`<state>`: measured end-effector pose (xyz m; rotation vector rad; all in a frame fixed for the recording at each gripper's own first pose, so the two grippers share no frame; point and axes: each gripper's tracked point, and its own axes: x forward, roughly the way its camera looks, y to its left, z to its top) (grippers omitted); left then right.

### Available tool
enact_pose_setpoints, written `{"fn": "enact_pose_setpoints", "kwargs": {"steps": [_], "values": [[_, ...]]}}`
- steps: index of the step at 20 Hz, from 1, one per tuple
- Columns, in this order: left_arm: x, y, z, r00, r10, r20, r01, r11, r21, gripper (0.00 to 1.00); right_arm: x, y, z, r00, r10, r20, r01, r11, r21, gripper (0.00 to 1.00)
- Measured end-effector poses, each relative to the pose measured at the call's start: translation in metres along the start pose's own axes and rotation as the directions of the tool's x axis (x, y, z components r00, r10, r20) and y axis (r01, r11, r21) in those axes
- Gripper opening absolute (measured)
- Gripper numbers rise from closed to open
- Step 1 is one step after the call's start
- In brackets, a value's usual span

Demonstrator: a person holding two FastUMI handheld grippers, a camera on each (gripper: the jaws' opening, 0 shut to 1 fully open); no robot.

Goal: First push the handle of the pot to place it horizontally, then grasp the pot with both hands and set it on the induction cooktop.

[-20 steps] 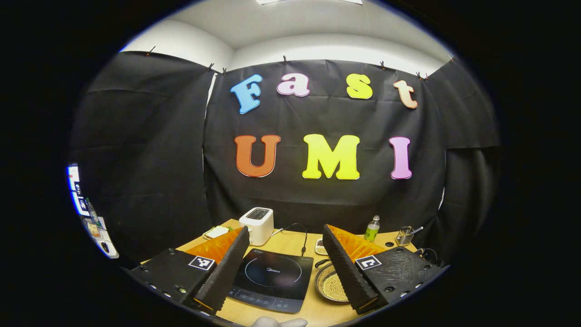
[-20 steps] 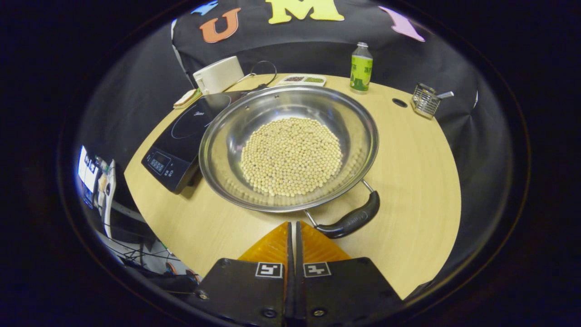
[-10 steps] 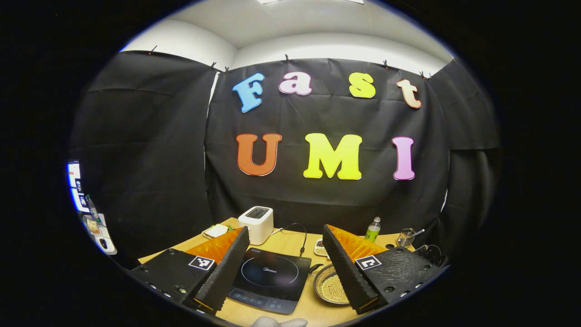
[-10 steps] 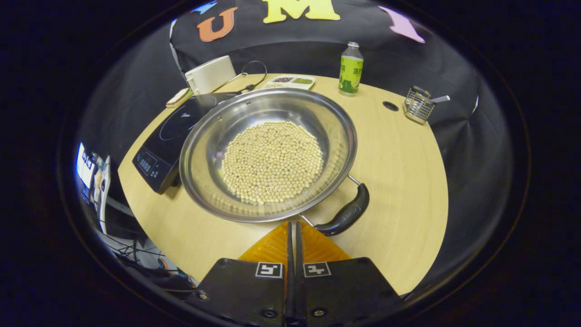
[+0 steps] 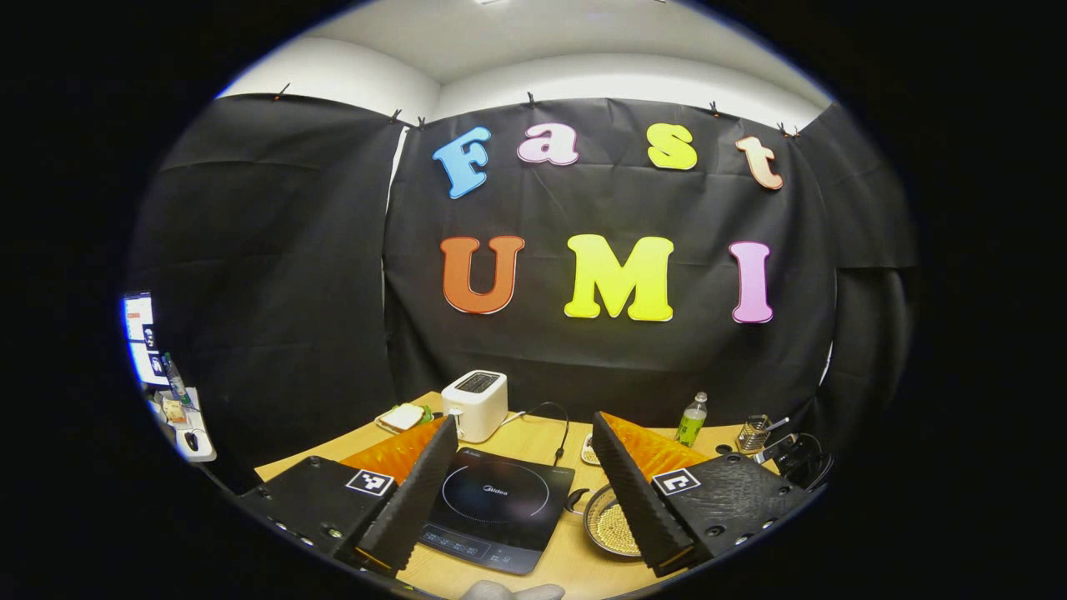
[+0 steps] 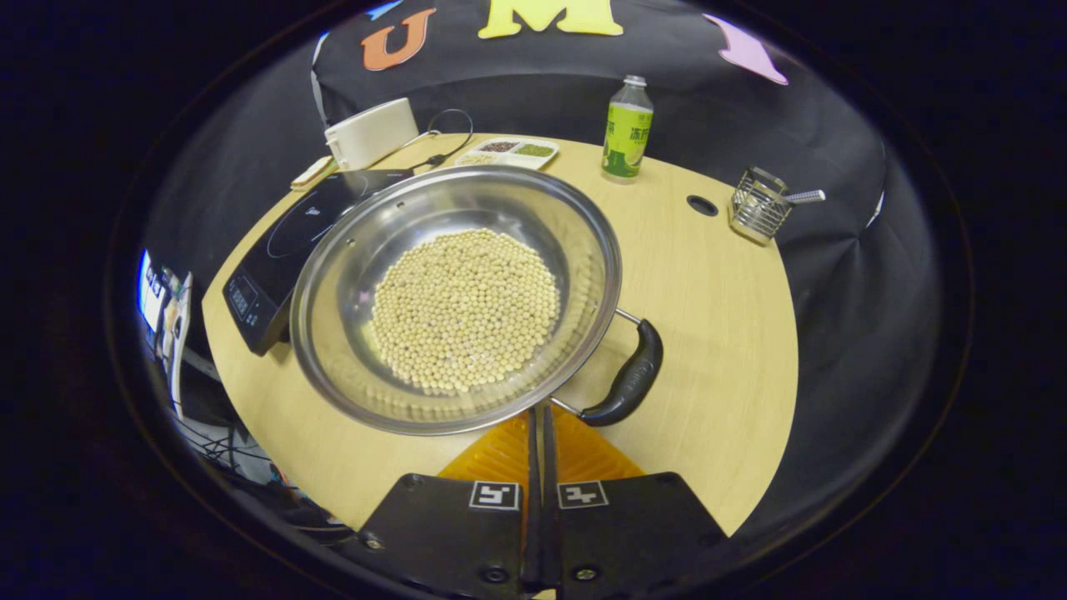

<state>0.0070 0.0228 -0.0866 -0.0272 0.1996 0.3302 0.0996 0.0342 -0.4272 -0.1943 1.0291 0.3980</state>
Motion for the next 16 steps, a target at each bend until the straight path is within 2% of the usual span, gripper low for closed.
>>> {"fn": "enact_pose_setpoints", "kwargs": {"steps": [2,3,6,7,12,16], "values": [[-0.001,-0.001,-0.002,1.000,0.010,-0.008,-0.010,1.000,-0.003,0.96,0.002,-0.007,0.003,1.000,-0.005,0.001,0.005,1.000,-0.010,0.04],[0.000,-0.002,-0.004,1.000,0.015,-0.010,-0.015,1.000,-0.003,0.96,0.003,-0.011,0.006,1.000,-0.007,0.003,0.007,1.000,-0.018,0.00],[0.002,-0.004,-0.008,0.999,0.027,-0.020,-0.027,1.000,-0.006,0.97,0.007,-0.024,0.013,1.000,-0.020,0.006,0.020,0.999,-0.038,0.00],[0.004,-0.005,-0.010,0.999,0.029,-0.024,-0.030,1.000,-0.007,0.96,0.008,-0.027,0.015,1.000,-0.024,0.008,0.025,0.999,-0.041,0.04],[0.008,-0.008,-0.011,0.999,0.042,-0.027,-0.042,0.999,0.000,0.96,0.014,-0.041,0.025,0.999,-0.047,0.017,0.048,0.996,-0.071,0.00],[0.013,-0.011,-0.012,0.999,0.036,-0.026,-0.036,0.999,0.004,0.97,0.013,-0.041,0.025,0.999,-0.049,0.024,0.050,0.997,-0.063,0.04]]}}
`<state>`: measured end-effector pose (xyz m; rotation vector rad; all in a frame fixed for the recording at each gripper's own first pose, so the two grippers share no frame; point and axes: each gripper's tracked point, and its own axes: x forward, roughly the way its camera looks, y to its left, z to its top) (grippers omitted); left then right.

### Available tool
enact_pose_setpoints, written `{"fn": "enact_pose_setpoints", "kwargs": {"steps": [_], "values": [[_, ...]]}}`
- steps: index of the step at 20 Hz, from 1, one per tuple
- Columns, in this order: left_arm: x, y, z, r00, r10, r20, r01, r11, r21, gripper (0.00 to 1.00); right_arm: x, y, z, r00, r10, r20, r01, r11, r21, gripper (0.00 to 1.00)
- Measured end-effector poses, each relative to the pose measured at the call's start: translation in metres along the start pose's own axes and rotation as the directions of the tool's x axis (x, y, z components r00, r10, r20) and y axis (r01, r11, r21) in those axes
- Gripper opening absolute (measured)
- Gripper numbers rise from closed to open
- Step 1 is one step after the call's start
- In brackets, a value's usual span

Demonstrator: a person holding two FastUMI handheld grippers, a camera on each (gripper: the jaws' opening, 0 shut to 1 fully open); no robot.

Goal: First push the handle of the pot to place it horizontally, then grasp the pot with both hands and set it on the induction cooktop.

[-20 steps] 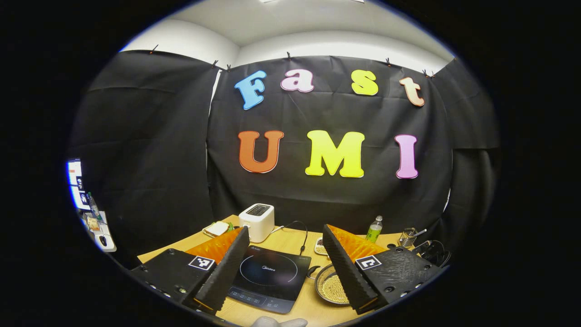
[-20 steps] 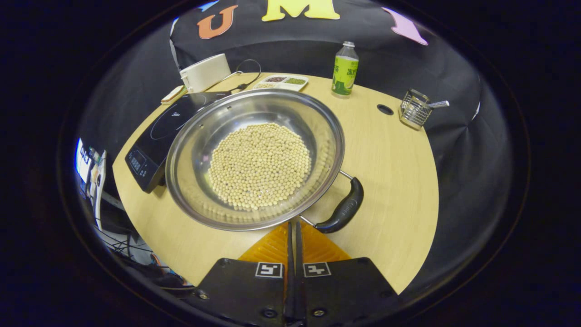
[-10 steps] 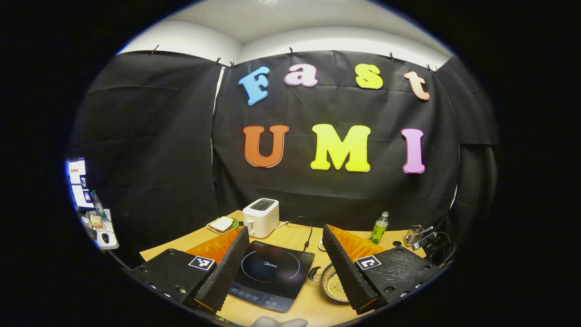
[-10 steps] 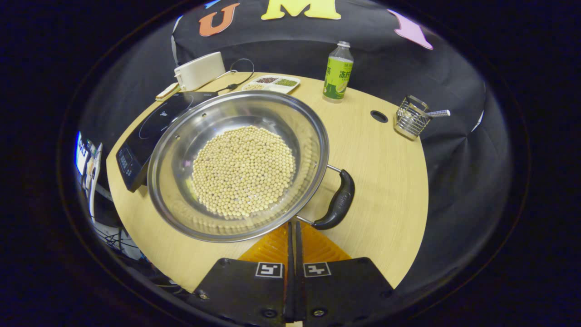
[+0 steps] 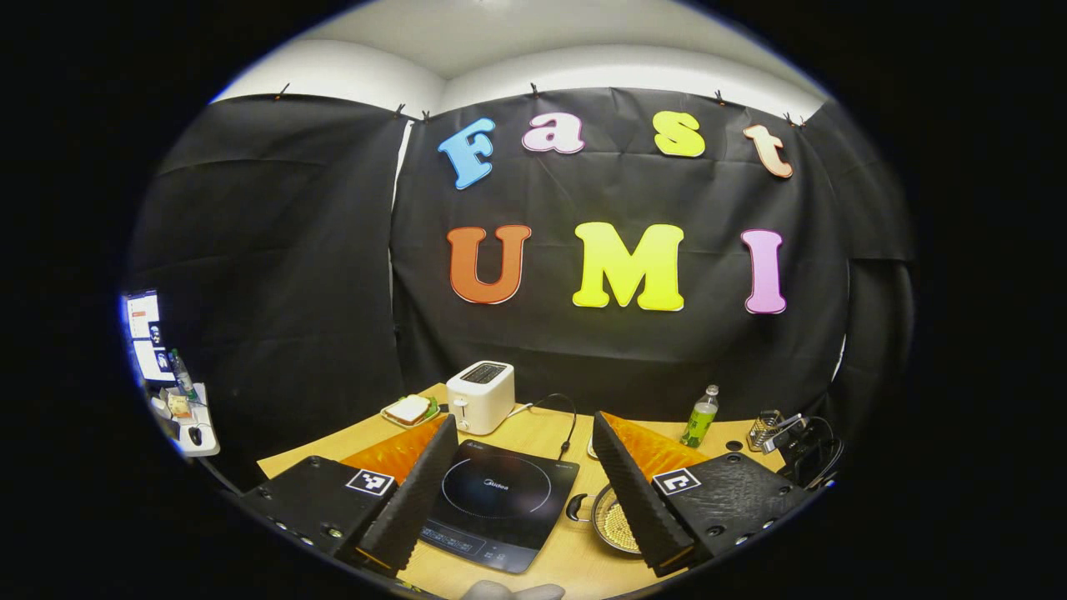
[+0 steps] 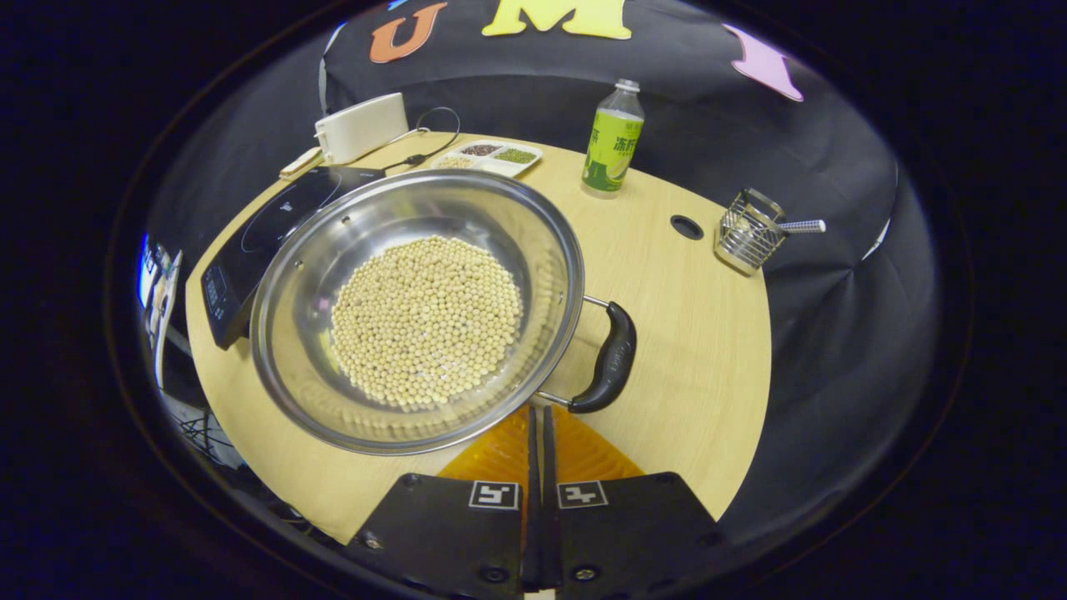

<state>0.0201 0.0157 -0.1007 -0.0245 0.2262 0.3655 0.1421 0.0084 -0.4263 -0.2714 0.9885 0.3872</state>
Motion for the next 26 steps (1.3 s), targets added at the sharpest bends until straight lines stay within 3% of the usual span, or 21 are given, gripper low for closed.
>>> {"fn": "enact_pose_setpoints", "kwargs": {"steps": [1,4,11,15,16,17,18,24,26], "values": [[0.001,-0.001,0.000,1.000,-0.006,0.002,0.006,1.000,0.000,0.96,-0.001,0.000,-0.001,1.000,-0.002,0.005,0.002,1.000,0.014,0.00],[0.008,-0.004,-0.008,0.999,-0.035,-0.014,0.035,0.999,0.004,0.97,-0.009,0.002,-0.006,1.000,-0.015,0.016,0.014,0.998,0.061,0.04],[0.025,-0.013,-0.042,0.983,-0.160,-0.087,0.164,0.986,0.036,0.97,-0.048,0.007,-0.015,0.993,-0.066,0.102,0.049,0.986,0.161,0.02],[0.031,-0.019,-0.068,0.955,-0.260,-0.143,0.269,0.962,0.050,0.97,-0.075,0.014,-0.017,0.980,-0.129,0.150,0.094,0.971,0.220,0.18],[0.031,-0.020,-0.078,0.945,-0.284,-0.164,0.295,0.954,0.052,0.97,-0.080,0.016,-0.019,0.977,-0.144,0.158,0.104,0.967,0.233,0.37],[0.031,-0.021,-0.086,0.934,-0.305,-0.184,0.320,0.946,0.056,0.98,-0.085,0.018,-0.019,0.974,-0.156,0.165,0.113,0.963,0.243,0.46],[0.032,-0.022,-0.094,0.927,-0.319,-0.199,0.337,0.939,0.067,0.97,-0.091,0.022,-0.019,0.971,-0.165,0.173,0.118,0.961,0.250,0.62],[0.043,-0.044,-0.172,0.857,-0.365,-0.364,0.402,0.915,0.031,0.97,-0.105,0.019,-0.013,0.954,-0.205,0.221,0.133,0.944,0.301,0.69],[0.050,-0.054,-0.195,0.833,-0.364,-0.418,0.406,0.914,0.014,0.97,-0.098,0.017,-0.006,0.954,-0.192,0.229,0.117,0.946,0.304,0.93]]}}
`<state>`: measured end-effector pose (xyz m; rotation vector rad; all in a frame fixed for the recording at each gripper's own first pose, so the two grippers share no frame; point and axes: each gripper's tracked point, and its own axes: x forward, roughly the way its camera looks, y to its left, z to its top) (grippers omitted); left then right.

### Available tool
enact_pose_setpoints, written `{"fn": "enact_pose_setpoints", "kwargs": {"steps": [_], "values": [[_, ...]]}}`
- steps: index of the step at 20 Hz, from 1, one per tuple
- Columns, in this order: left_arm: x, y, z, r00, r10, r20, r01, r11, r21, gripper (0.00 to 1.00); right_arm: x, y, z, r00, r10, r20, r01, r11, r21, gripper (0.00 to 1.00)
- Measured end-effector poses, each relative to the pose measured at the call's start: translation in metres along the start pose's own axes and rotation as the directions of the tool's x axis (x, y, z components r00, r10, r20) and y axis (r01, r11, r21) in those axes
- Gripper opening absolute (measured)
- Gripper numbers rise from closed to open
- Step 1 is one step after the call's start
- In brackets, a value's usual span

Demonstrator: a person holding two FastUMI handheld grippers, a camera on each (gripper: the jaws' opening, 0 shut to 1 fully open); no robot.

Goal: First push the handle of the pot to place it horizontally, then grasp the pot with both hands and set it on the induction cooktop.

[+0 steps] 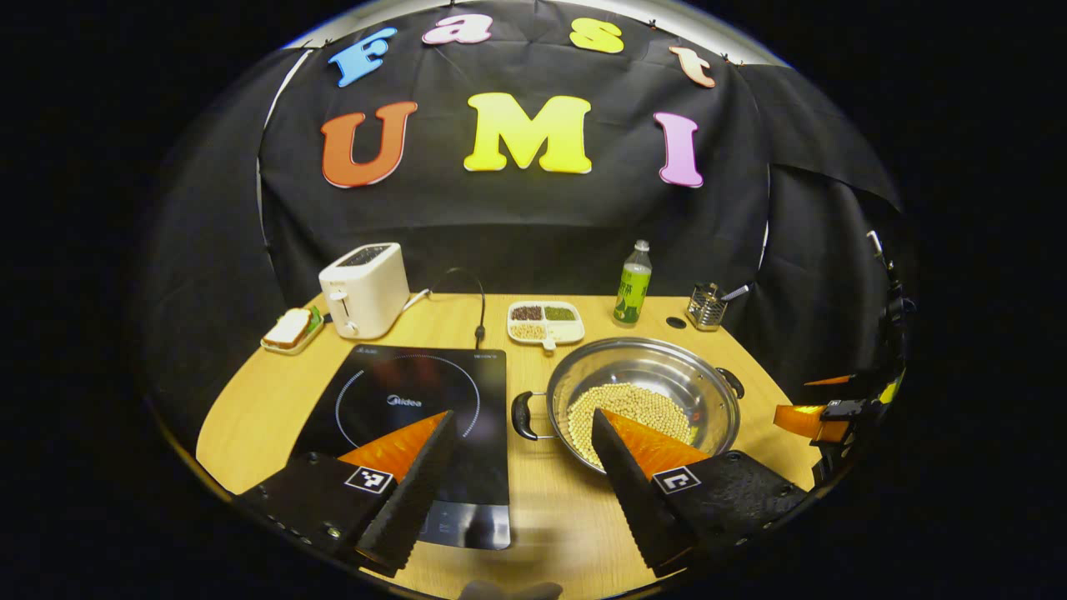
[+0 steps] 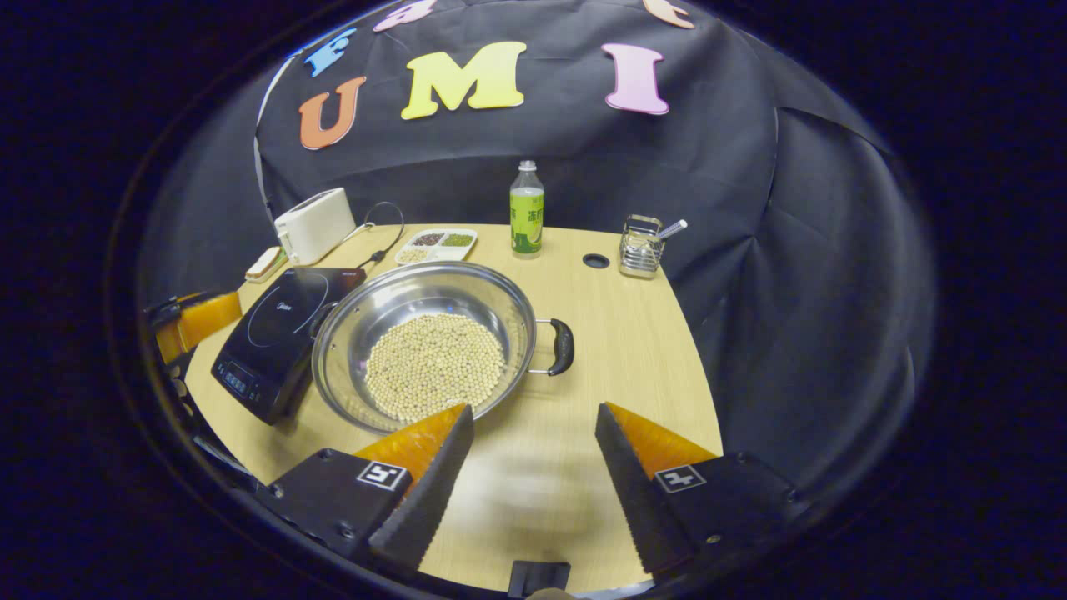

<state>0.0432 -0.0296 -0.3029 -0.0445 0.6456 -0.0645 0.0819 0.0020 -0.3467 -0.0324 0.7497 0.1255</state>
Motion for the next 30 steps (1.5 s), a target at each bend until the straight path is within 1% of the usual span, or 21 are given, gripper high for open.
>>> {"fn": "enact_pose_setpoints", "kwargs": {"steps": [1,2,3,4,5,6,8,9,12,15,16,17,18,19,20,21,22,25,26,27,30], "values": [[0.010,-0.002,-0.006,1.000,0.000,-0.028,0.000,1.000,-0.007,0.97,0.008,-0.002,0.000,1.000,0.006,-0.011,-0.006,1.000,0.002,0.99],[0.020,-0.003,-0.010,0.999,0.000,-0.049,-0.001,1.000,-0.011,0.96,0.016,-0.002,0.002,1.000,0.014,-0.020,-0.013,1.000,0.009,0.97],[0.031,-0.003,-0.013,0.998,0.006,-0.067,-0.007,1.000,-0.015,0.97,0.024,-0.003,0.005,0.999,0.021,-0.031,-0.021,1.000,0.015,1.00],[0.042,-0.003,-0.016,0.996,0.012,-0.084,-0.014,1.000,-0.018,0.96,0.033,-0.005,0.009,0.999,0.026,-0.040,-0.025,1.000,0.019,0.97],[0.053,-0.004,-0.019,0.995,0.015,-0.099,-0.017,1.000,-0.019,0.97,0.042,-0.008,0.011,0.998,0.028,-0.049,-0.027,0.999,0.023,1.00],[0.063,-0.005,-0.020,0.993,0.018,-0.113,-0.019,1.000,-0.014,0.97,0.051,-0.011,0.014,0.997,0.031,-0.064,-0.030,0.999,0.020,0.97],[0.078,-0.008,-0.029,0.988,0.022,-0.150,-0.023,1.000,-0.006,0.96,0.069,-0.016,0.022,0.996,0.042,-0.079,-0.041,0.999,0.019,0.98],[0.084,-0.008,-0.032,0.986,0.026,-0.163,-0.026,1.000,-0.001,0.96,0.078,-0.017,0.023,0.994,0.051,-0.093,-0.049,0.999,0.018,0.96],[0.101,-0.009,-0.039,0.979,0.046,-0.198,-0.046,0.999,0.005,0.96,0.101,-0.016,0.028,0.989,0.083,-0.125,-0.081,0.996,0.024,0.99],[0.113,-0.009,-0.045,0.971,0.057,-0.233,-0.058,0.998,0.002,0.96,0.118,-0.014,0.027,0.984,0.094,-0.152,-0.093,0.996,0.014,0.94],[0.116,-0.008,-0.046,0.968,0.063,-0.242,-0.065,0.998,0.002,1.00,0.123,-0.010,0.026,0.981,0.107,-0.163,-0.106,0.994,0.015,0.92],[0.120,-0.007,-0.048,0.966,0.067,-0.250,-0.068,0.998,0.002,0.96,0.126,-0.009,0.023,0.978,0.112,-0.175,-0.111,0.994,0.015,0.89],[0.124,-0.006,-0.048,0.964,0.073,-0.256,-0.076,0.997,0.000,0.96,0.128,-0.008,0.021,0.975,0.116,-0.189,-0.115,0.993,0.013,0.85],[0.126,-0.008,-0.048,0.963,0.070,-0.262,-0.075,0.997,-0.008,1.00,0.131,-0.007,0.019,0.973,0.117,-0.202,-0.117,0.993,0.008,0.84],[0.129,-0.008,-0.050,0.961,0.076,-0.267,-0.081,0.997,-0.010,0.86,0.134,-0.009,0.019,0.972,0.108,-0.207,-0.110,0.994,0.001,0.81],[0.129,-0.008,-0.049,0.959,0.077,-0.273,-0.082,0.997,-0.010,0.82,0.133,-0.010,0.020,0.972,0.110,-0.206,-0.111,0.994,0.007,0.77],[0.130,-0.008,-0.051,0.957,0.082,-0.280,-0.086,0.996,-0.004,0.81,0.134,-0.010,0.019,0.970,0.114,-0.215,-0.113,0.993,0.018,0.72],[0.131,-0.002,-0.053,0.952,0.098,-0.290,-0.100,0.995,0.007,0.79,0.134,-0.009,0.019,0.965,0.116,-0.234,-0.107,0.993,0.052,0.67],[0.132,-0.004,-0.051,0.954,0.092,-0.287,-0.097,0.995,0.000,0.71,0.134,-0.010,0.017,0.964,0.111,-0.240,-0.099,0.993,0.063,0.67],[0.133,-0.003,-0.053,0.951,0.095,-0.295,-0.101,0.995,-0.005,0.67,0.133,-0.010,0.016,0.963,0.105,-0.246,-0.091,0.993,0.071,0.67],[0.135,-0.002,-0.052,0.945,0.106,-0.310,-0.112,0.994,-0.003,0.64,0.134,-0.009,0.016,0.963,0.085,-0.256,-0.066,0.995,0.080,0.65]]}}
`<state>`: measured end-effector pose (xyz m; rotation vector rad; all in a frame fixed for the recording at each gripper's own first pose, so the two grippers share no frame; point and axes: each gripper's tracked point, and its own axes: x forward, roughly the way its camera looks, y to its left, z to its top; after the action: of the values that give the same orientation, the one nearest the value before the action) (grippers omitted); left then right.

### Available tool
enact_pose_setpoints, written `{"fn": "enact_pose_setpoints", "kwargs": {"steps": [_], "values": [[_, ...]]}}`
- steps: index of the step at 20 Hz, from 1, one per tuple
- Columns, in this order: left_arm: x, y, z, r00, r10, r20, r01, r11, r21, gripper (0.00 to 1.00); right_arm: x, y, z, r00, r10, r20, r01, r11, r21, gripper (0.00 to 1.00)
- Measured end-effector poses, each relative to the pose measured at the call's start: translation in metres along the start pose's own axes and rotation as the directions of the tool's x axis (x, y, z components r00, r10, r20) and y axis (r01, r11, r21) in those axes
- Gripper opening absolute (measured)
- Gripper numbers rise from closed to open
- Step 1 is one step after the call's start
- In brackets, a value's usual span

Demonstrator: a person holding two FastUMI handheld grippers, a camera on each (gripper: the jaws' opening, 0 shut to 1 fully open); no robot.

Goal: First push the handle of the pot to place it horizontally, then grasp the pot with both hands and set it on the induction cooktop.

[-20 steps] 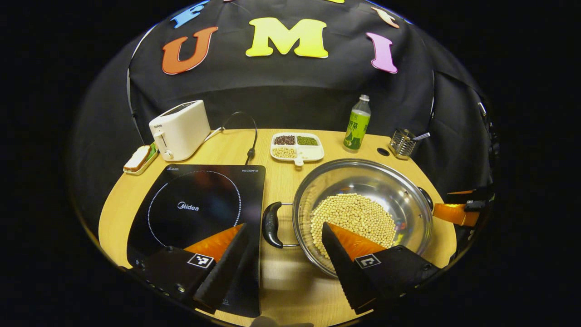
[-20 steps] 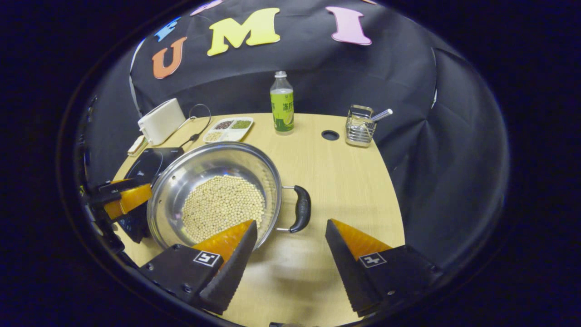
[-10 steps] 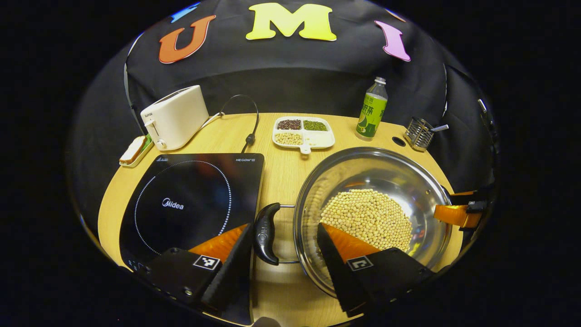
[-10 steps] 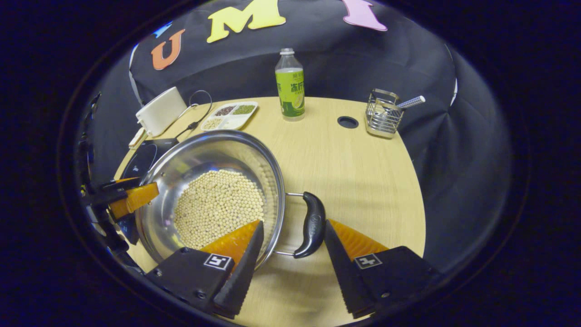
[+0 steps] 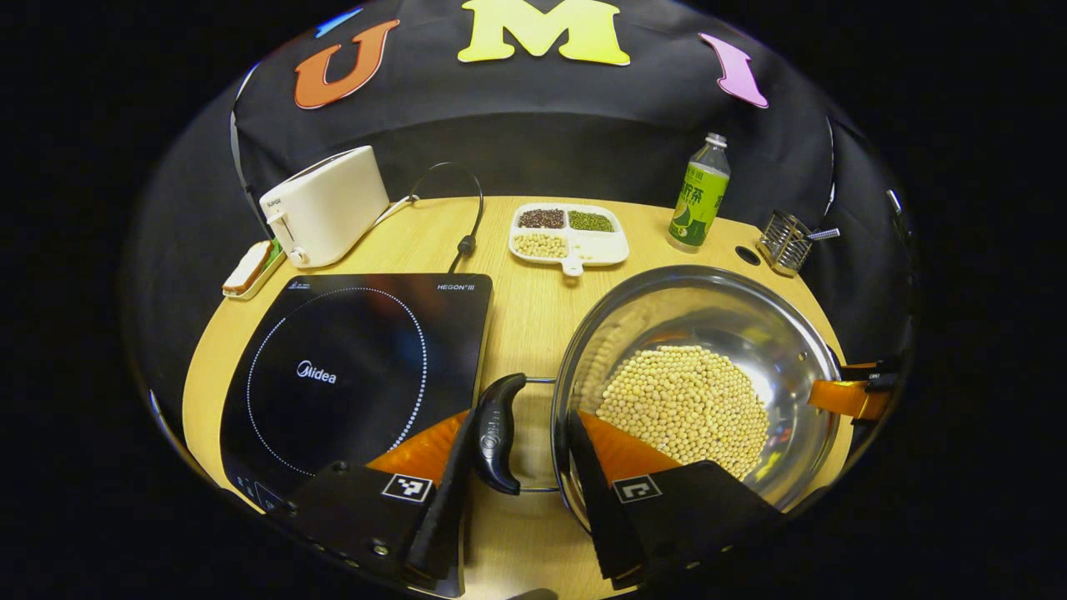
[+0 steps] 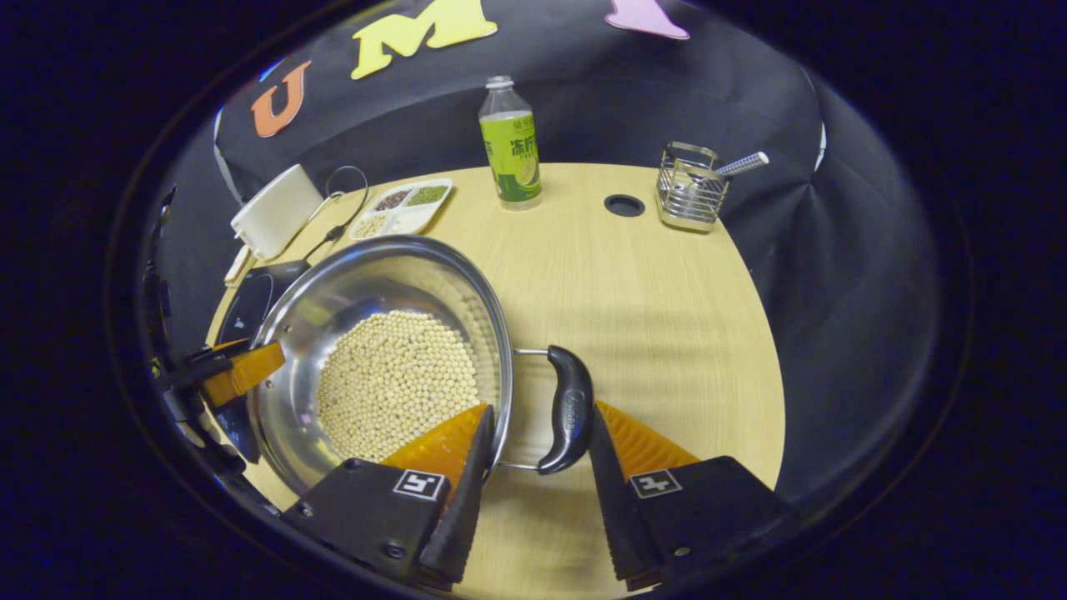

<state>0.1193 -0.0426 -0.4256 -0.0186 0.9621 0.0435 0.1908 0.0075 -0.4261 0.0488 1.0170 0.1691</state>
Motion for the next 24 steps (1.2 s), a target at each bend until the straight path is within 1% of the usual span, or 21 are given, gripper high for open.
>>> {"fn": "enact_pose_setpoints", "kwargs": {"steps": [1,2,4,6,7,9,10,13,15,18,24], "values": [[0.000,0.001,0.000,1.000,0.005,-0.004,-0.005,1.000,0.006,0.75,0.000,0.000,0.000,1.000,0.000,-0.001,0.000,1.000,-0.004,0.64],[0.000,0.000,0.000,1.000,0.010,-0.007,-0.010,1.000,0.009,0.64,-0.001,0.000,-0.002,1.000,0.003,0.004,-0.003,1.000,0.004,0.63],[-0.001,0.000,0.001,1.000,0.019,-0.009,-0.019,1.000,0.005,0.62,0.000,0.001,0.002,1.000,0.010,0.024,-0.011,1.000,0.027,0.59],[-0.005,0.000,0.001,0.999,0.025,-0.025,-0.025,1.000,0.000,0.60,-0.001,0.001,0.000,1.000,0.007,0.023,-0.008,1.000,0.023,0.54],[-0.003,-0.001,0.001,0.999,0.022,-0.030,-0.022,1.000,0.000,0.69,-0.003,0.001,-0.003,1.000,0.005,0.017,-0.006,1.000,0.029,0.53],[-0.007,-0.001,0.001,0.999,0.003,-0.034,-0.003,1.000,0.013,0.69,-0.009,0.002,-0.011,1.000,-0.005,0.007,0.004,0.999,0.054,0.53],[-0.010,-0.002,0.000,0.999,-0.005,-0.034,0.006,1.000,0.017,0.58,-0.015,0.003,-0.015,1.000,-0.013,0.012,0.012,0.998,0.064,0.52],[-0.021,0.004,0.004,0.999,-0.038,-0.011,0.039,0.999,0.034,0.58,-0.033,0.012,-0.021,0.998,-0.044,0.036,0.041,0.996,0.079,0.52],[-0.029,0.012,0.009,0.999,-0.052,0.003,0.051,0.997,0.049,0.58,-0.046,0.023,-0.023,0.997,-0.056,0.046,0.051,0.995,0.085,0.52],[-0.045,0.032,0.018,0.998,-0.053,0.029,0.052,0.997,0.060,0.58,-0.059,0.044,-0.018,0.996,-0.059,0.069,0.053,0.995,0.084,0.52],[-0.071,0.092,0.032,0.997,-0.024,0.069,0.022,0.999,0.042,0.58,-0.075,0.108,-0.004,0.994,-0.030,0.104,0.025,0.998,0.049,0.52]]}}
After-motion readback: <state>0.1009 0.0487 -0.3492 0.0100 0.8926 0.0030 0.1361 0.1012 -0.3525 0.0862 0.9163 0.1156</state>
